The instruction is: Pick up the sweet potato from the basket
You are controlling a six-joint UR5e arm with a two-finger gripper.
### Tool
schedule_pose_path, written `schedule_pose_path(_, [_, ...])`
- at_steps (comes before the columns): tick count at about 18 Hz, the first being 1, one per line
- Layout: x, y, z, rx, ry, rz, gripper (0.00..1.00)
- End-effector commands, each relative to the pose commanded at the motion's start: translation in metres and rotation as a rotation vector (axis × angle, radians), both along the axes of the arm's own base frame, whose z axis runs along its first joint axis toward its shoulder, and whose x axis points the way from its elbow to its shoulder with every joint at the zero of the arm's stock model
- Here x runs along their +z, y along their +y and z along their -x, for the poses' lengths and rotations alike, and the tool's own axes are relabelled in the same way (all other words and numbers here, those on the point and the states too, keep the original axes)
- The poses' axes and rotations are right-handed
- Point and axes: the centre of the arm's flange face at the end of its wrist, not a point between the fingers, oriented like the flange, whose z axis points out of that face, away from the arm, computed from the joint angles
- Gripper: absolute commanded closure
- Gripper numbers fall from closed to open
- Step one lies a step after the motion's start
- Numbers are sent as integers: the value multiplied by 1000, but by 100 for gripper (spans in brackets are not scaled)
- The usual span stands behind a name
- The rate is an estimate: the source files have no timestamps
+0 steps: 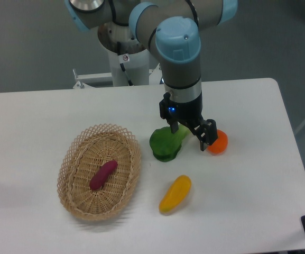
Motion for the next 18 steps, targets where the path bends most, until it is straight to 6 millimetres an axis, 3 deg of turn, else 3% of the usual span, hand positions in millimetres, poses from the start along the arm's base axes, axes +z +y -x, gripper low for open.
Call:
schedule_pose_path(6, [-3,2,-7,68,-24,-15,0])
schedule_pose_path(8, [-10,14,-24,52,-35,-20,0])
schedule_pose_path(11, [-17,29,-41,194,-46,-100,0])
schedule_pose_path(18, [-56,78,-92,413,-149,-149,0])
